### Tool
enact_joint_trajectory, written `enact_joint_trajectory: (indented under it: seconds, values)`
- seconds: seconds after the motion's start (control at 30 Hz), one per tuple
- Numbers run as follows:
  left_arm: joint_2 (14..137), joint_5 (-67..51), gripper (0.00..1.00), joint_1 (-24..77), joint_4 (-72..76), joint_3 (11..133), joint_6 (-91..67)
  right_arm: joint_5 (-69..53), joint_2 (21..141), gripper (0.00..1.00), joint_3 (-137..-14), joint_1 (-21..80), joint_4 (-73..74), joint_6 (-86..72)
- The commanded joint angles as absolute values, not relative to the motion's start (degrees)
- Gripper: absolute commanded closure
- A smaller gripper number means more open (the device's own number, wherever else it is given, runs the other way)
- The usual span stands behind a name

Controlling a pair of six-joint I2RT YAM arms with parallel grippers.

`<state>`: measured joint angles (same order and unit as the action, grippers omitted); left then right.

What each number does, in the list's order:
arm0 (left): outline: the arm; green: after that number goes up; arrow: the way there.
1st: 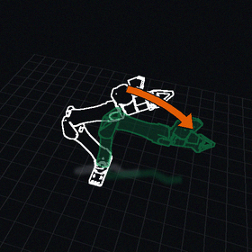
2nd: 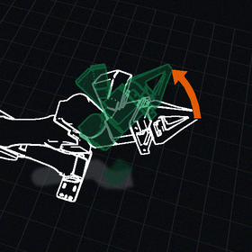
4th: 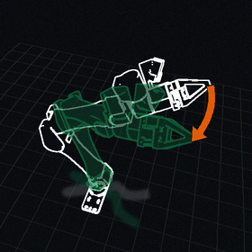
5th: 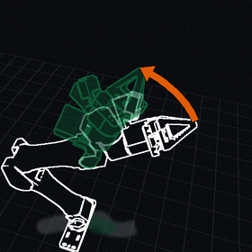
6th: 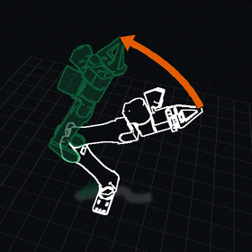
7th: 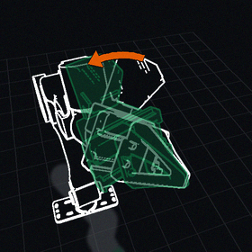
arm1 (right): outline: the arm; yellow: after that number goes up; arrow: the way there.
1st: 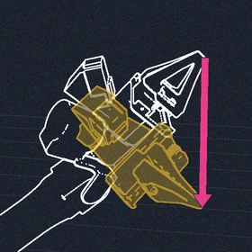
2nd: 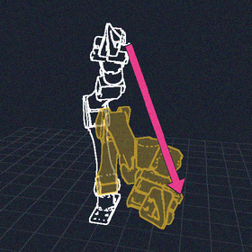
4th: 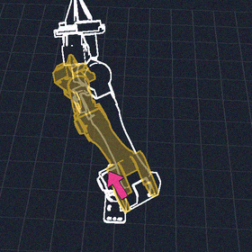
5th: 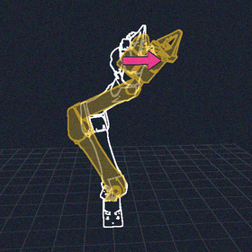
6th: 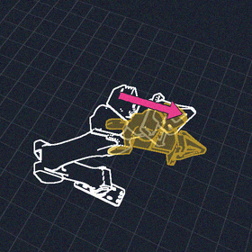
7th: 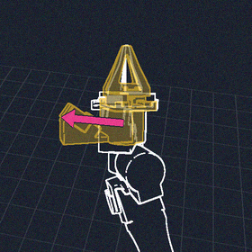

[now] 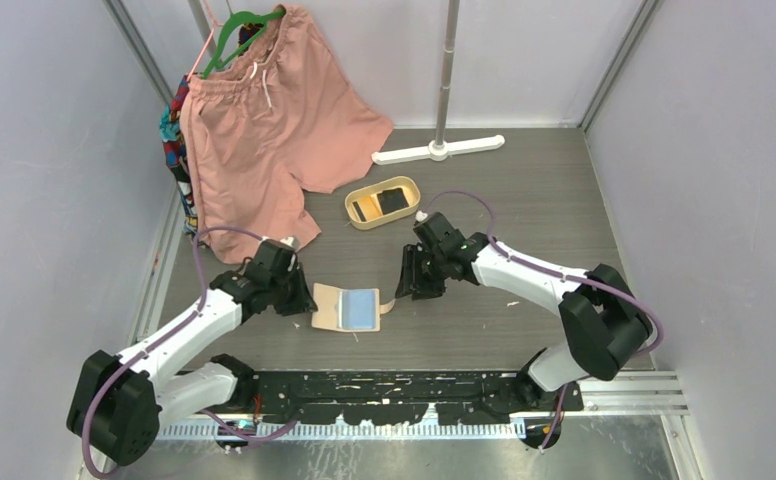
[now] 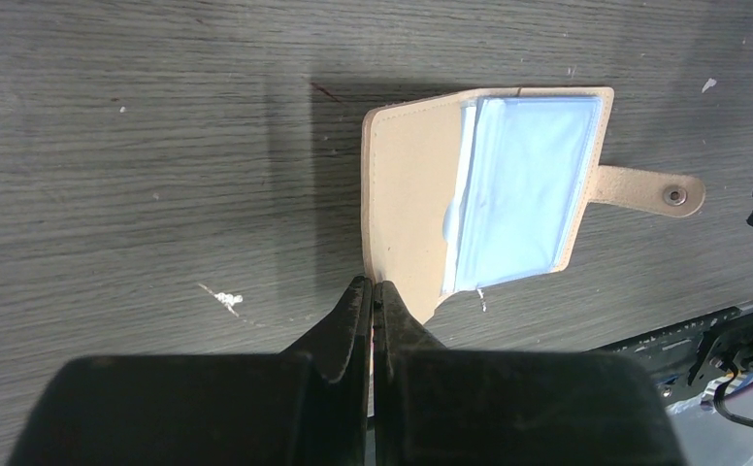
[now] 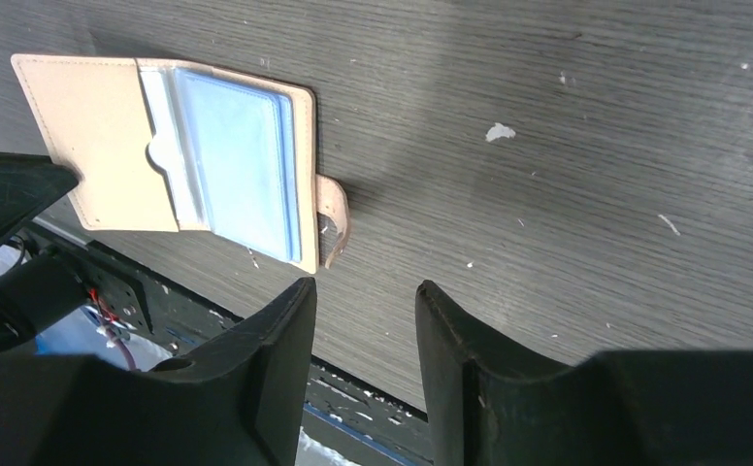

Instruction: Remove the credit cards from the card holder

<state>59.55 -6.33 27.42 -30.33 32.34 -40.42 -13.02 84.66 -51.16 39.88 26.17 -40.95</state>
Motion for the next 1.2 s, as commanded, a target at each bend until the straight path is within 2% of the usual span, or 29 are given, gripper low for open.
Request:
enact_joint_trajectory:
  seconds: [0.0,0.37,1.17]
  values:
    - [58.1,-5.4,1.00,27.7,-31.2,34.0,-39.9,-11.8,85.9,0.53,-53.3,40.7,23.3,-42.6]
    - [58.3,-5.4,1.00,27.7,-31.1,33.9,-39.8,-11.8,89.1,0.56,-55.9,42.0,22.1,-43.4]
    - [57.2,-5.4,1.00,27.7,-31.0,33.2,-40.0,-13.4,93.3,0.75,-57.8,44.3,21.6,-43.4]
